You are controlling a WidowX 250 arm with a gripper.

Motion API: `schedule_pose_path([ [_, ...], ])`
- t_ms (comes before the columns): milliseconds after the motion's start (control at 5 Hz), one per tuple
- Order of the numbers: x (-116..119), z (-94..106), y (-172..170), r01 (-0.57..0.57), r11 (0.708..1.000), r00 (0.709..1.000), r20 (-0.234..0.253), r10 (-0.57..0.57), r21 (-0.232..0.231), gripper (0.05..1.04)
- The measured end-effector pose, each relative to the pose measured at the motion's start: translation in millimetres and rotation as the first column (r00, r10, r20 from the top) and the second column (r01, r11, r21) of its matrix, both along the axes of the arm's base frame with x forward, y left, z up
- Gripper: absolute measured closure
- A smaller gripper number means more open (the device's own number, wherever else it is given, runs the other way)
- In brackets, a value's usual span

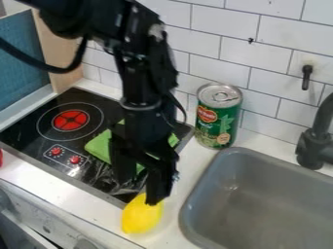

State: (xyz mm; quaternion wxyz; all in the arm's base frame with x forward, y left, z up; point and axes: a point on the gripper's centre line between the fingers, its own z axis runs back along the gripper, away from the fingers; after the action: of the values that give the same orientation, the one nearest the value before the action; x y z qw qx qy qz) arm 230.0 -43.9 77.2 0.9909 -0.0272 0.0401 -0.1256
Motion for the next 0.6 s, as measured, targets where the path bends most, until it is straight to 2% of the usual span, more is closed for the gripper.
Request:
schedule_pose_path([
  [200, -2, -14.4, 2, -0.027, 0.999, 0.999, -0.041, 0.029, 0.039, 0.076],
  [600, -3, -34.4, 2, -0.049, 0.997, 0.995, -0.09, 0.053, 0.054, 0.076],
])
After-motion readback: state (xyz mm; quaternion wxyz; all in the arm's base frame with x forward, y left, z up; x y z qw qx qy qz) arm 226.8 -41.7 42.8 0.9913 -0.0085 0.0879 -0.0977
